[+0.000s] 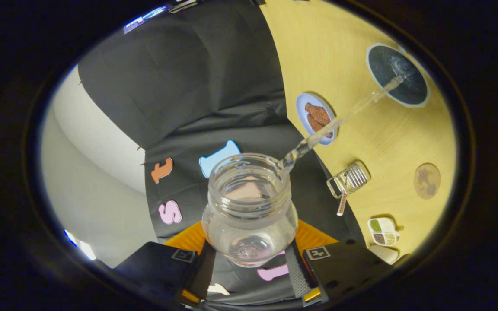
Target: Take the bottle from table, then pour the juice into the cup, finally place the bottle on the coaster
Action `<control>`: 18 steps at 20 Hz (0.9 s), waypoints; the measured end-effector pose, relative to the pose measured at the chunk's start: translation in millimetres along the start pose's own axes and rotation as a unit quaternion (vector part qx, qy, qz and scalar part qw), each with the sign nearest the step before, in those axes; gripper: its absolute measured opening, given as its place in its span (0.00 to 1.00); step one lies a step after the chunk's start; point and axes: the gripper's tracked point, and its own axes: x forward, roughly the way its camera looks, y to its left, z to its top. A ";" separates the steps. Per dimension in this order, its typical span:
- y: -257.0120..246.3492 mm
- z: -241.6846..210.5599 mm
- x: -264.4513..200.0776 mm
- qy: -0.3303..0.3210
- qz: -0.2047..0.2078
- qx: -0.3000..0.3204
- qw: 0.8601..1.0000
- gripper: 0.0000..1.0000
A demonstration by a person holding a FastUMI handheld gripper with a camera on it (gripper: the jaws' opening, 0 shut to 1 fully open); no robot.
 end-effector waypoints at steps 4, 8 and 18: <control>4.7 0.5 2.0 -0.006 0.005 0.012 1.000 0.77; 11.0 1.7 4.3 -0.012 0.011 0.021 1.000 0.77; 30.2 7.5 4.7 -0.030 0.026 0.045 0.998 0.77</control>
